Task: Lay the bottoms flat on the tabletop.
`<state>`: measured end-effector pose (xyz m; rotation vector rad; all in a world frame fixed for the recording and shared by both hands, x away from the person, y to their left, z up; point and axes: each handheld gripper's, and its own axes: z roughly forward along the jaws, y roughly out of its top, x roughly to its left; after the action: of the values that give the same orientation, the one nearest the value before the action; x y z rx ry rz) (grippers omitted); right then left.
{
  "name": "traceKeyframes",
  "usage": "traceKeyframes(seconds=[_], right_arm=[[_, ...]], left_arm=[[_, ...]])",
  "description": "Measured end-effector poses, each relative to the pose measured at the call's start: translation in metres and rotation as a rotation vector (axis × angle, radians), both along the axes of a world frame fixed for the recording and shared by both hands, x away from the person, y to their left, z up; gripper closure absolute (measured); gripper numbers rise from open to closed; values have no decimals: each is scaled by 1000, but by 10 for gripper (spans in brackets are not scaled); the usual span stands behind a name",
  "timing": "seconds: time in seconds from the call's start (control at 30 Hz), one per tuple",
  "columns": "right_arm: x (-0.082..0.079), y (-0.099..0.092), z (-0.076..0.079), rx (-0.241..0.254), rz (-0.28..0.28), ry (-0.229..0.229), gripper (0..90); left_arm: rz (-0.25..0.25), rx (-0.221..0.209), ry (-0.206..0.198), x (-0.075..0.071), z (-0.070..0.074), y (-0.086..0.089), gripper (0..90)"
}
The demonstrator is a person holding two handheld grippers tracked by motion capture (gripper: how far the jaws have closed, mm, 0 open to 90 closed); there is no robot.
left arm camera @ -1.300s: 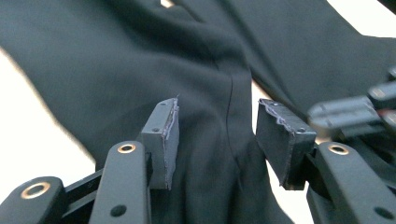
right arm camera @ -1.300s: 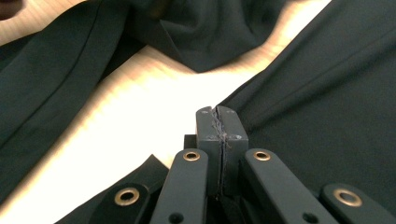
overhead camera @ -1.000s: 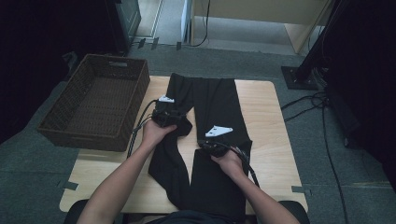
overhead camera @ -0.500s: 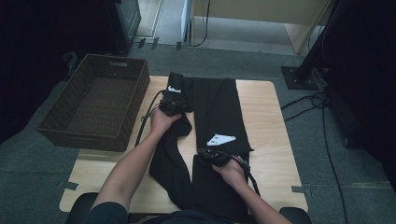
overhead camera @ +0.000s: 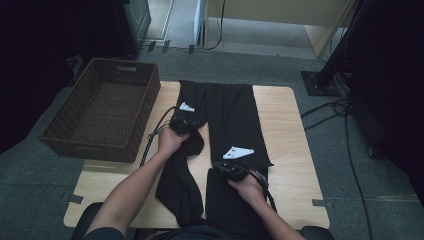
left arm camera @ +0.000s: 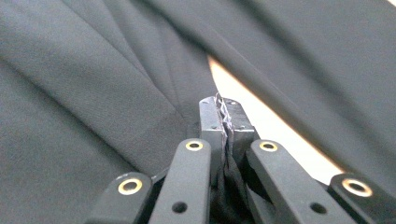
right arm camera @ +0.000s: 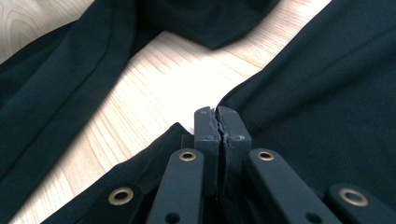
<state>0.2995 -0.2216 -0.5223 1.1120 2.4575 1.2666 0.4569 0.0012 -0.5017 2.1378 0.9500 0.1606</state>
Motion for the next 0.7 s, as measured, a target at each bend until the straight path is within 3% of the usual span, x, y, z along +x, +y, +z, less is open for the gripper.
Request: traceKeyframes(seconds=[0.07,0.17,0.37,0.43,0.63,0.7], right_arm=[[0,0,0,1,-2,0,858],[2,0,1,3,-13,-3,773],[16,-7,10,43,-75,-44,640],[25,-9,13,38,-94,-68,601],[68,-12,19,21,-163,-129,499],[89,-12,18,9,-195,-145,476]], left_arm=[[-22,-18,4,-13,4,2,886],[-71,-1,-14,-30,9,4,886],[-74,-21,28,-53,-2,16,886],[-79,-24,60,-57,-6,17,885],[-66,-37,36,-63,-3,19,882],[-51,-52,49,-62,-7,21,882]])
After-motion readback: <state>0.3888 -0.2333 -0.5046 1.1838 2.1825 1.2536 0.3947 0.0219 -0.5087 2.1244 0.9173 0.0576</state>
